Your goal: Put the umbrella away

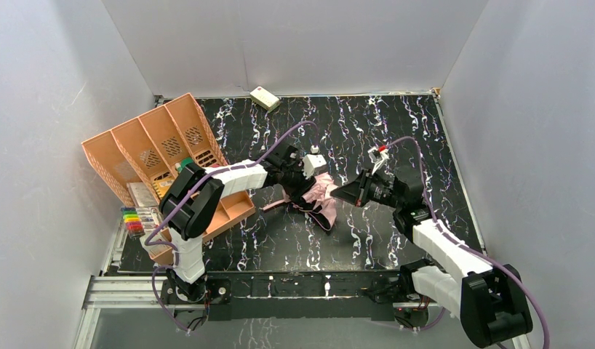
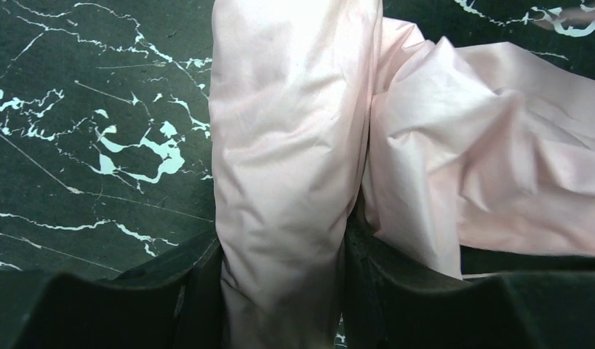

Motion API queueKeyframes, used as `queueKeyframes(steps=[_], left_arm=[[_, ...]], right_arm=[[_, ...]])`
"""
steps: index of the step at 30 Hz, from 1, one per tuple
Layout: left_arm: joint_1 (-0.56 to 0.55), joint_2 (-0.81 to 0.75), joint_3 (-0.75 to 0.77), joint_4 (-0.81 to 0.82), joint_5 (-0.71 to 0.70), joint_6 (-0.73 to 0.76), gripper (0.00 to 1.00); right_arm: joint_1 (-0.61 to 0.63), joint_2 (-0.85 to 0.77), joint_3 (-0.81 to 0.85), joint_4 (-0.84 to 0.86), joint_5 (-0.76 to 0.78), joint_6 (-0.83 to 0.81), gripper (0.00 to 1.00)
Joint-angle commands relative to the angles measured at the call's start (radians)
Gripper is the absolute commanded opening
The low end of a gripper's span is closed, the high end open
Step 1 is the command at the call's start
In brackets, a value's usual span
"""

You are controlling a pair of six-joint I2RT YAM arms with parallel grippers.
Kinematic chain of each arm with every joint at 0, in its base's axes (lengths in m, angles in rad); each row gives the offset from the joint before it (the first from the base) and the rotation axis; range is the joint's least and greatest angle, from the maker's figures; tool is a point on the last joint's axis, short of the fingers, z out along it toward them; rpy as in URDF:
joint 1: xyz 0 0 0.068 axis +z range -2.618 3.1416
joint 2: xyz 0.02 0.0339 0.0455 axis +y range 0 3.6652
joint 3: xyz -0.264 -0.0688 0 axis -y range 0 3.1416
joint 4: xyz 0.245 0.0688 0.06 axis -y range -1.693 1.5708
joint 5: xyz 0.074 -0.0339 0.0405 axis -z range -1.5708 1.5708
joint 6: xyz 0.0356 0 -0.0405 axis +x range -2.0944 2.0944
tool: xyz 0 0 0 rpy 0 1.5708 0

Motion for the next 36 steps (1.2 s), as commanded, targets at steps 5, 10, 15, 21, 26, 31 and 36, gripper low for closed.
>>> queueKeyframes(steps=[5,10,15,21,26,31,36], left_arm=[[0.040,0.026,-0.024,-0.107,-0.154,0.060,0.00],[0.040,0.053,0.019,-0.112,-0.169,0.076,0.00],[0.040,0.074,0.053,-0.114,-0.218,0.105,0.00],[0.040,0.092,0.072,-0.095,-0.268,0.125,0.00],[0.040,0.101,0.080,-0.077,-0.300,0.152,0.00],[0.042,0.112,0.090,-0.056,-0.327,0.177,0.00],[0.042,0.106,0.083,-0.014,-0.335,0.187,0.00]], right_arm=[[-0.015,-0.043,0.204,-0.333,-0.271,-0.296,0.00],[-0.015,0.021,0.206,-0.527,-0.348,-0.386,0.00],[-0.007,0.080,0.238,-0.796,-0.287,-0.501,0.00],[0.025,0.156,0.269,-0.975,-0.118,-0.458,0.00],[0.075,0.174,0.284,-1.049,-0.022,-0.429,0.00],[0.085,0.156,0.268,-1.071,0.036,-0.408,0.00],[0.088,0.138,0.260,-1.088,0.059,-0.403,0.00]])
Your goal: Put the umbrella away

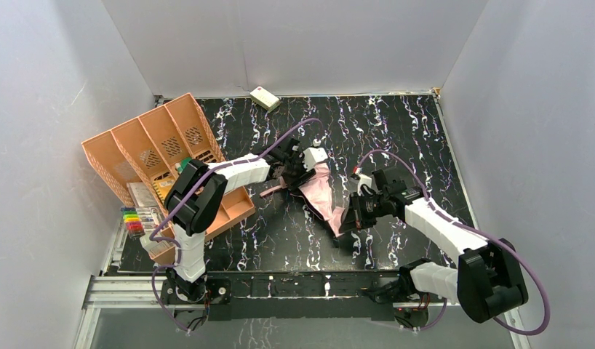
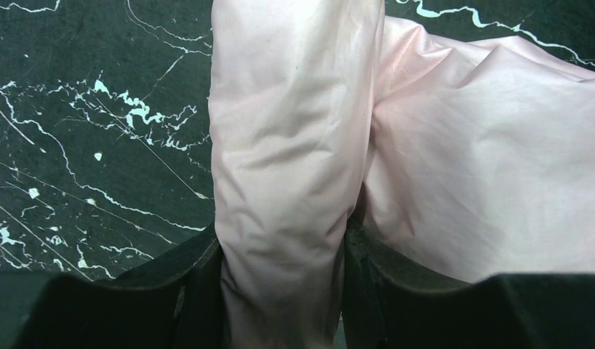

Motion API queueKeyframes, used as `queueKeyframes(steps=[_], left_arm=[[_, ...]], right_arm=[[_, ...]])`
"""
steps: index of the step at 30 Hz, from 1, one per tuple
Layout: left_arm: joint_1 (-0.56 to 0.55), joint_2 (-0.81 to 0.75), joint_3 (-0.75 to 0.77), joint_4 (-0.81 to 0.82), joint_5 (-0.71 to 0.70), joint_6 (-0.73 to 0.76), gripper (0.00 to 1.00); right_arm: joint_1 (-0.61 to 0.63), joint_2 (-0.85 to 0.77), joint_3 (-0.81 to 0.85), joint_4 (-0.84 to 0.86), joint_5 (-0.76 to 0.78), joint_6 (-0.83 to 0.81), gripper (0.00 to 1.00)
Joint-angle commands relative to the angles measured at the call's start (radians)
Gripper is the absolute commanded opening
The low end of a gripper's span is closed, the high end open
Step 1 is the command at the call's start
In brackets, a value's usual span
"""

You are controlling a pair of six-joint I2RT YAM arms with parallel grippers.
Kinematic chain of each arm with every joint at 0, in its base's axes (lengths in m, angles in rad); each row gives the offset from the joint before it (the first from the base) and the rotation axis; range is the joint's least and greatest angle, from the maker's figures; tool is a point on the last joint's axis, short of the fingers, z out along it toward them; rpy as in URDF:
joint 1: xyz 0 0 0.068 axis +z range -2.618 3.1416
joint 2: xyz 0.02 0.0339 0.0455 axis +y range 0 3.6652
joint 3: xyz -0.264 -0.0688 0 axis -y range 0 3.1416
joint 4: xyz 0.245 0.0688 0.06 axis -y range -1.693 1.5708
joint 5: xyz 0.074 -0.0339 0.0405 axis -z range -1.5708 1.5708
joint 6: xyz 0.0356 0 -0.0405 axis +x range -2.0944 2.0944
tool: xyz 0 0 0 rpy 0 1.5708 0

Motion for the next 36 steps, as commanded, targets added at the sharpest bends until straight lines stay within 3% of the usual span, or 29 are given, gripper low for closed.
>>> queueKeyframes(steps=[1,8,16,20,24,29,36], left_arm=[[0.021,0.051,-0.016,0.001,-0.182,0.063,0.00],[0.021,0.080,0.011,0.020,-0.205,0.082,0.00],[0.019,0.070,-0.002,0.028,-0.192,0.099,0.00],[0.014,0.068,-0.016,0.029,-0.192,0.108,0.00],[0.011,0.063,-0.035,0.042,-0.201,0.115,0.00],[0.006,0.052,-0.054,0.060,-0.199,0.117,0.00],[-0.020,0.050,-0.070,0.081,-0.205,0.118,0.00]], right_arm=[[0.018,-0.036,0.016,-0.118,0.023,0.020,0.00],[0.104,-0.062,0.010,-0.158,0.076,0.063,0.00],[0.107,-0.167,0.057,-0.076,0.105,0.062,0.36],[0.107,-0.143,0.066,-0.128,0.097,0.054,0.41],[0.107,-0.188,0.119,-0.172,0.300,0.080,0.45],[0.107,-0.267,0.104,0.013,0.444,0.124,0.46],[0.099,-0.024,0.070,0.325,0.443,0.110,0.42]])
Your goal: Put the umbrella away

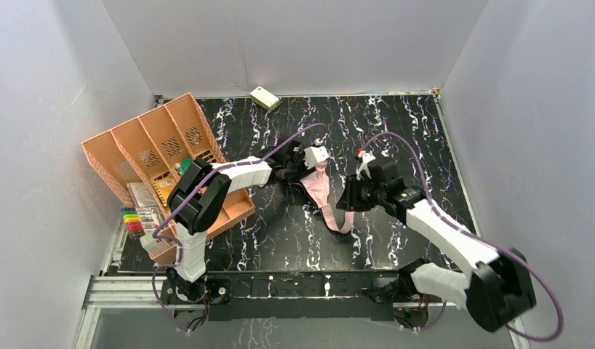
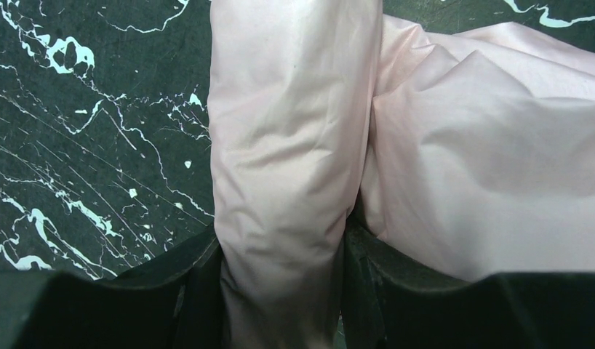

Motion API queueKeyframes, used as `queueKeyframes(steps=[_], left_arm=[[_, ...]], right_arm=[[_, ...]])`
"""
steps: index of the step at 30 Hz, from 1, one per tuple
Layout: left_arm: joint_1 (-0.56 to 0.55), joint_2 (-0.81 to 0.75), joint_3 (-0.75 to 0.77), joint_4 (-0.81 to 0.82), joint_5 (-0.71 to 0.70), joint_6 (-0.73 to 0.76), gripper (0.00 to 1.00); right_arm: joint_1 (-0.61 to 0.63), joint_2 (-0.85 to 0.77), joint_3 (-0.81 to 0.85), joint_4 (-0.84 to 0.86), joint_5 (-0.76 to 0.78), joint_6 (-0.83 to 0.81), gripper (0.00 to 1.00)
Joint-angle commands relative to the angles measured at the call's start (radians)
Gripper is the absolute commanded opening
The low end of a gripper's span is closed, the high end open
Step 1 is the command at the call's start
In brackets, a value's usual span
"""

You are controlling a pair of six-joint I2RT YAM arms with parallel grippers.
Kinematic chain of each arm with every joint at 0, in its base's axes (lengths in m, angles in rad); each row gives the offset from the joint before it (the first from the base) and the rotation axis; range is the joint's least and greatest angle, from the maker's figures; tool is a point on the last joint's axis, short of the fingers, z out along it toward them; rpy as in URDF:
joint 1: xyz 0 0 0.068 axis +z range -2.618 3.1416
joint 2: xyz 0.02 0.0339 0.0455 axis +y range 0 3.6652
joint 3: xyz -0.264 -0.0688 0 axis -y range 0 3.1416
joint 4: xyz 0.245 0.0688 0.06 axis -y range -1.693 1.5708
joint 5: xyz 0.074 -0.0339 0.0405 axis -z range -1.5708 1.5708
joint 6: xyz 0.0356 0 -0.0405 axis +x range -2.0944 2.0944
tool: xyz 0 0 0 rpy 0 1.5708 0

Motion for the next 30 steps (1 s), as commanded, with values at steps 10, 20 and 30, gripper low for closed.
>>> queueKeyframes(steps=[10,20,30], left_arm=[[-0.020,0.036,-0.041,-0.071,-0.098,0.042,0.00],[-0.021,0.053,-0.030,-0.073,-0.112,0.048,0.00],[-0.027,0.033,-0.059,-0.033,-0.095,0.028,0.00]], right_arm=[[-0.002,0.388,-0.014,0.099,0.034,0.120,0.17],[0.039,0.042,-0.129,-0.312,-0.014,0.219,0.12],[0.047,0.010,-0.150,-0.256,-0.140,0.203,0.19]])
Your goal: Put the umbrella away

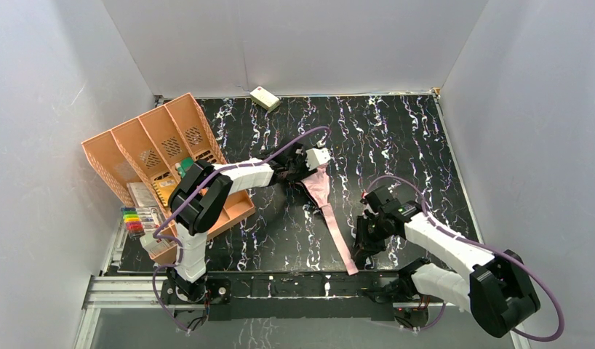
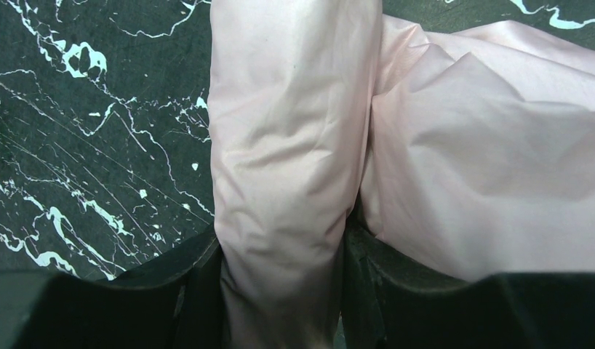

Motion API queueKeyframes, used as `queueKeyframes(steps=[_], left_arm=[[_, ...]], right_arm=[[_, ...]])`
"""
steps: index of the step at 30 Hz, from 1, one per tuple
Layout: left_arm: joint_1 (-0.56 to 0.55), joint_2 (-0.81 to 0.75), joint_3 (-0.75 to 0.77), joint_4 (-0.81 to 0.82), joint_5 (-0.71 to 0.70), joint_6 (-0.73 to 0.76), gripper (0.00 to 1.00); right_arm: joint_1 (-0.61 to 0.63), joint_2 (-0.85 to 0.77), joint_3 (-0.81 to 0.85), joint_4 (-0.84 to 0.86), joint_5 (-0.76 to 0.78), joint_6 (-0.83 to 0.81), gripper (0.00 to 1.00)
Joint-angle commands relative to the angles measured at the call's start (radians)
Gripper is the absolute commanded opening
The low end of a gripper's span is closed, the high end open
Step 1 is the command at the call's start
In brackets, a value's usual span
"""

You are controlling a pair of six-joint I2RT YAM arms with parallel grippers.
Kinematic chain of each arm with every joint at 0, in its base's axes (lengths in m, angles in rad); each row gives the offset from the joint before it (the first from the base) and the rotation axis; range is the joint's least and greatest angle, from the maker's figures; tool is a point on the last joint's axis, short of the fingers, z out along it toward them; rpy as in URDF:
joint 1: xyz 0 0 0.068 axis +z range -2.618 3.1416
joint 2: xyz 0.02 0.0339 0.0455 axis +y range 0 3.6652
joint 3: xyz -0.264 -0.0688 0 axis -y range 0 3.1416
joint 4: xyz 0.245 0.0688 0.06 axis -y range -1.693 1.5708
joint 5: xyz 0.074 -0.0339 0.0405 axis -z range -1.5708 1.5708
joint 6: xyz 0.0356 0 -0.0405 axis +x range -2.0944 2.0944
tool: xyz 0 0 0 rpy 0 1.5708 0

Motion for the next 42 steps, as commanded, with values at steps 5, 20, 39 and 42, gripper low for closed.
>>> queueKeyframes(steps=[5,20,39,42], left_arm=[[-0.008,0.008,-0.098,-0.011,-0.013,0.004,0.00],[-0.100,-0.128,-0.349,0.250,0.043,0.086,0.00],[-0.183,-0.133,-0.360,0.184,0.084,0.181,0.00],[-0.183,-0.141,-0.374,0.189,0.081,0.194,0.00]], right_arm=[[0.005,-0.078,0.115,0.058,0.066,0.017,0.28],[-0.180,0.247,0.320,0.686,0.274,-0.237,0.68],[-0.330,0.826,0.912,0.269,-0.588,-1.016,0.94],[-0.300,0.895,1.001,0.126,-0.601,-1.123,0.95]])
